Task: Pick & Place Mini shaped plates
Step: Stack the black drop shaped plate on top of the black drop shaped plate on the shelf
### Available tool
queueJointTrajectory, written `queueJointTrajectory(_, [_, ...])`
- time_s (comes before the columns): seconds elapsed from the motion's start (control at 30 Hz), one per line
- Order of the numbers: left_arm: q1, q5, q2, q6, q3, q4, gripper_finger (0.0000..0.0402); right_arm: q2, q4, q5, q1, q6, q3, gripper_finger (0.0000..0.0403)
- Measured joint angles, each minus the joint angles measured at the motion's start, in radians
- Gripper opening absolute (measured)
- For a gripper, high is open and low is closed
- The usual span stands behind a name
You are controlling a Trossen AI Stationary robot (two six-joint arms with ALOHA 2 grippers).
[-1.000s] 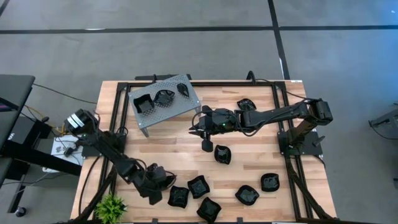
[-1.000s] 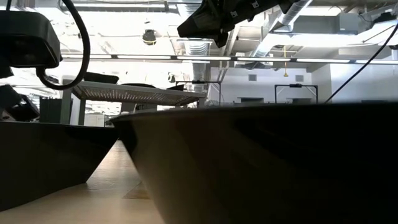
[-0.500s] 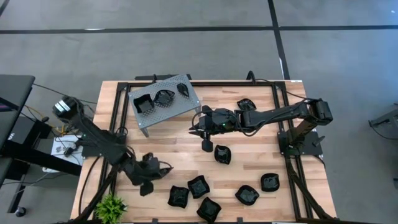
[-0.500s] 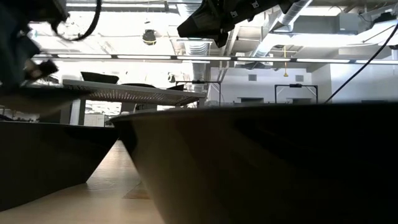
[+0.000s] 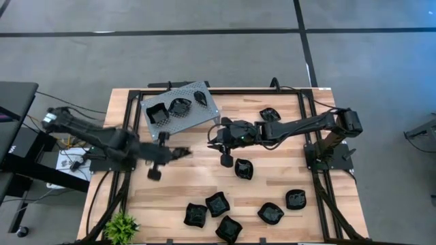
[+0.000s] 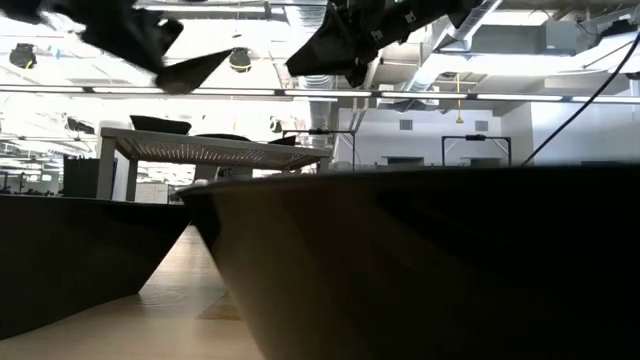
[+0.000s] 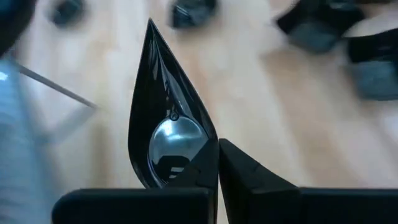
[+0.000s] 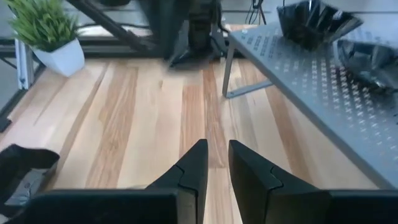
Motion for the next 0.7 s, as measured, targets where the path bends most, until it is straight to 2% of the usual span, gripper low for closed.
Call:
queueJointTrajectory(0.23, [0.326,0.013,0.036,0.489,0.110,0.013,0.0006,0.038,0.022,0.001,0.000,0.052,0.000,0.0059])
queueJointTrajectory(0.37, [0.470,0.252,0.105,0.522,0.132,0.019,0.0006,0.043,0.028,0.003,0.000,0.013,0.000,0.0059])
queueJointTrajectory(0.47, [0.500,0.338,0.157,0.507,0.132,0.017,0.0005,0.046,0.024,0.004,0.017,-0.046,0.000,0.0059])
queueJointTrajectory(0.63, [0.465,0.347,0.222,0.505,0.131,0.016,0.0008,0.047,0.045,0.008,0.070,-0.226,0.000,0.0059])
queueJointTrajectory(0.7, [0.444,0.348,0.240,0.505,0.131,0.016,0.0007,0.047,0.076,0.059,0.093,-0.329,0.000,0.0059])
